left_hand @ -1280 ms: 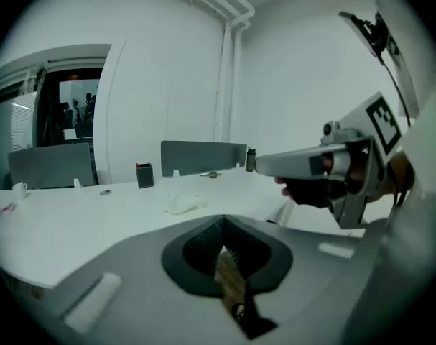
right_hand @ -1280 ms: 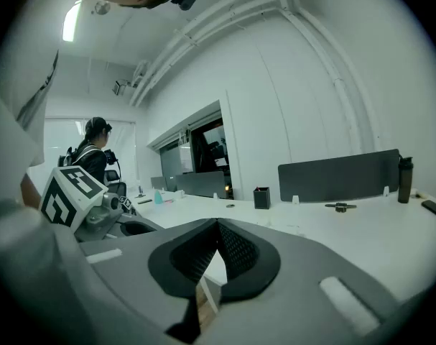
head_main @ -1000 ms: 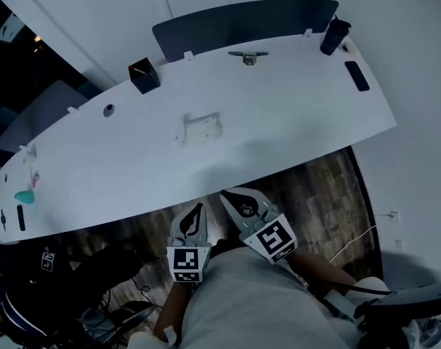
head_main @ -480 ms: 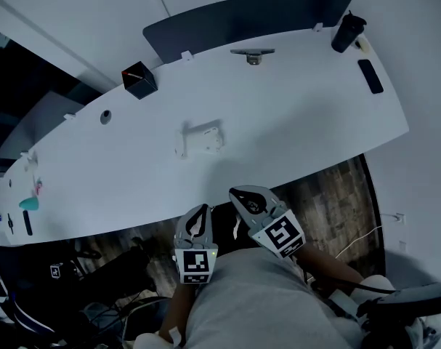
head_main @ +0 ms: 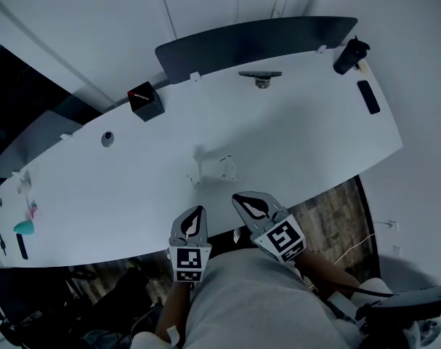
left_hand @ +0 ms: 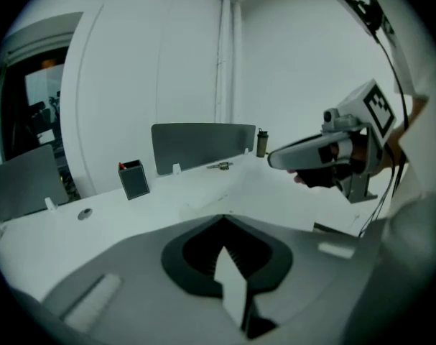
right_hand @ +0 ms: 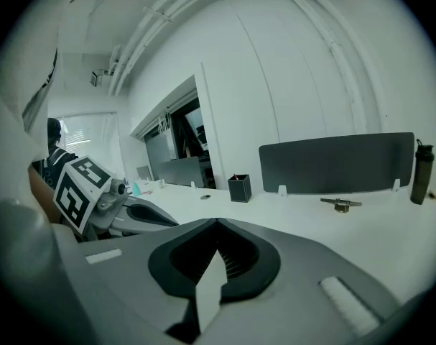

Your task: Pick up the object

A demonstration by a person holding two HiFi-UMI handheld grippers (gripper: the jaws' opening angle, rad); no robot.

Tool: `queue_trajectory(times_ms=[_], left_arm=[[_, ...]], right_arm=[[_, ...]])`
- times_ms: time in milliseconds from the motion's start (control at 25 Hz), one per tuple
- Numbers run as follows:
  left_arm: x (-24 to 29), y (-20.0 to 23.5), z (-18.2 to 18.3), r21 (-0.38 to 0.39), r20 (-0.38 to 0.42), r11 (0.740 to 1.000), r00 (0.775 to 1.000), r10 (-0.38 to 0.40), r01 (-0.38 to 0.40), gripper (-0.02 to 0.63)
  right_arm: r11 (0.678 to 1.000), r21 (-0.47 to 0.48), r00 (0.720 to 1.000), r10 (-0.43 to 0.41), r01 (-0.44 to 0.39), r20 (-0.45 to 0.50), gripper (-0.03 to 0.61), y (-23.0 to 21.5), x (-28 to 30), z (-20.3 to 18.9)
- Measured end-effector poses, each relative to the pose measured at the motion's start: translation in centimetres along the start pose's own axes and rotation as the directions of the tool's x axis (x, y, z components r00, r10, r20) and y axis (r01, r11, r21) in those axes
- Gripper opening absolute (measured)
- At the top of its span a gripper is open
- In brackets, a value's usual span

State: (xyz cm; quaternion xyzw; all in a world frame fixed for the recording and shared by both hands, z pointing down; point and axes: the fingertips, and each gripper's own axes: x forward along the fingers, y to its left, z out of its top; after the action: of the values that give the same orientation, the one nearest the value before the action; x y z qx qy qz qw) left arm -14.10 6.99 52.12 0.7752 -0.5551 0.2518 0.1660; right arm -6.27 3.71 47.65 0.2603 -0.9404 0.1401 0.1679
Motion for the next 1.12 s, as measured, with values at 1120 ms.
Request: queue_trajectory(times_ms=[1120], left_arm=[[11.2, 0.6, 2.6, 0.799, -0.245, 0.593, 0.956, 0.163, 0.103, 0.003]], right_arm=[[0.986, 0.117, 0.992, -0.119, 0.122, -0.028, 0.002, -10.8, 0.7, -0.8]])
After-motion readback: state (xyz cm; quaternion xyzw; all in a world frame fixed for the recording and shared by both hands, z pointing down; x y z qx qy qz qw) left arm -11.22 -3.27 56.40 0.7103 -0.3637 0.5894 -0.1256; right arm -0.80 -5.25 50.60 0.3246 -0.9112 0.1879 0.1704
